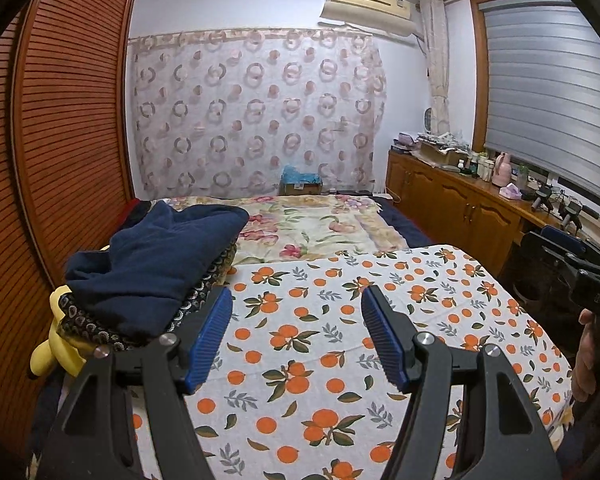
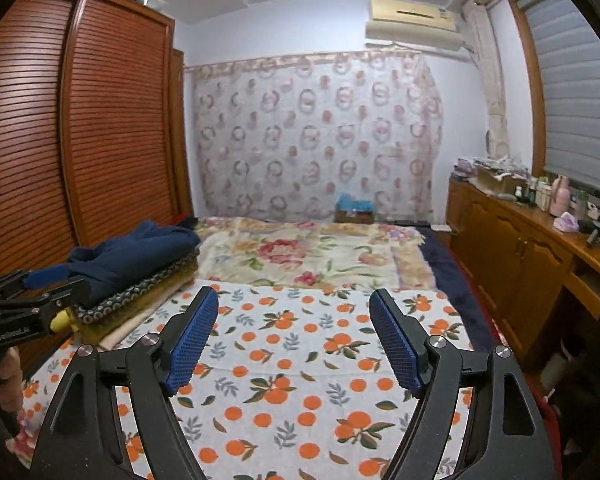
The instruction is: Fold small clothes
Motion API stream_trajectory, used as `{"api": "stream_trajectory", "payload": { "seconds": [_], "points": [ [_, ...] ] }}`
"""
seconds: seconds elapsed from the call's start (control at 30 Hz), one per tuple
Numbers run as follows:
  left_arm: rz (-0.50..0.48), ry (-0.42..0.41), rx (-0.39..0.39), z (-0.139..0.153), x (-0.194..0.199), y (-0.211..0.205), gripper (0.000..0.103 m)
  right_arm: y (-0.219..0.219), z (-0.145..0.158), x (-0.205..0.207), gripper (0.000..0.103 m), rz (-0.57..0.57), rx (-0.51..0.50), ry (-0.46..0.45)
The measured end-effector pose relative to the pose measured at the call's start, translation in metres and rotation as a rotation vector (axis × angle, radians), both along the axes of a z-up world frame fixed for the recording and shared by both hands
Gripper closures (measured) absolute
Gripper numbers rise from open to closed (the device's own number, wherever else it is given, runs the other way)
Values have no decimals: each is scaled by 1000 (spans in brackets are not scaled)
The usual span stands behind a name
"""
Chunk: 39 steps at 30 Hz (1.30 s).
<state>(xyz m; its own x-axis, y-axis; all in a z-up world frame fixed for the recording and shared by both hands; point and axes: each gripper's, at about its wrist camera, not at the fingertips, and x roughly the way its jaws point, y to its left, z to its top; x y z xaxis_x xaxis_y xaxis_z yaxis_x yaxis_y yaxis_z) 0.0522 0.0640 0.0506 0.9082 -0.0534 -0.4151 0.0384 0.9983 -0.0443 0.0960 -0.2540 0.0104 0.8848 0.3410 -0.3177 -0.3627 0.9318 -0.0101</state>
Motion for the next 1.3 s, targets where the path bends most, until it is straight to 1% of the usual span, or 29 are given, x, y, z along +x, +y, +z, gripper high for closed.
{"api": "stream_trajectory", "payload": {
  "seconds": [0.37, 1.3],
  "points": [
    [12, 0, 17, -1, 0, -4, 36, -6, -7, 2, 23, -22, 7, 9],
    [11, -15, 22, 2, -2, -5, 36, -8, -6, 1, 23, -28, 4, 5]
  ]
}}
